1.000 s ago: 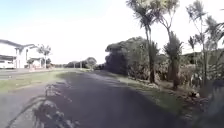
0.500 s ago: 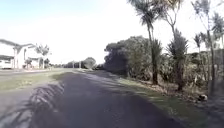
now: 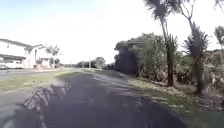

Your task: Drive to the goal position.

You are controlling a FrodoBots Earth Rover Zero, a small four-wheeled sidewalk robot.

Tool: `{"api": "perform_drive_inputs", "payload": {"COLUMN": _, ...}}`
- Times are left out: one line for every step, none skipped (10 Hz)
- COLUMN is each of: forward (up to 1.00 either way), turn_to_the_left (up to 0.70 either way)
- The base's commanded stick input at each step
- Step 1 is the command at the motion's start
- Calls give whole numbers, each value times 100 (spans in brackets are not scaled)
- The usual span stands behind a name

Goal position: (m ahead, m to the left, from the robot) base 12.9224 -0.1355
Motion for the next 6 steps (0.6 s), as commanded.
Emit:
{"api": "perform_drive_inputs", "payload": {"forward": 100, "turn_to_the_left": 0}}
{"api": "perform_drive_inputs", "payload": {"forward": 100, "turn_to_the_left": 0}}
{"api": "perform_drive_inputs", "payload": {"forward": 100, "turn_to_the_left": 0}}
{"api": "perform_drive_inputs", "payload": {"forward": 100, "turn_to_the_left": 0}}
{"api": "perform_drive_inputs", "payload": {"forward": 100, "turn_to_the_left": 0}}
{"api": "perform_drive_inputs", "payload": {"forward": 100, "turn_to_the_left": 0}}
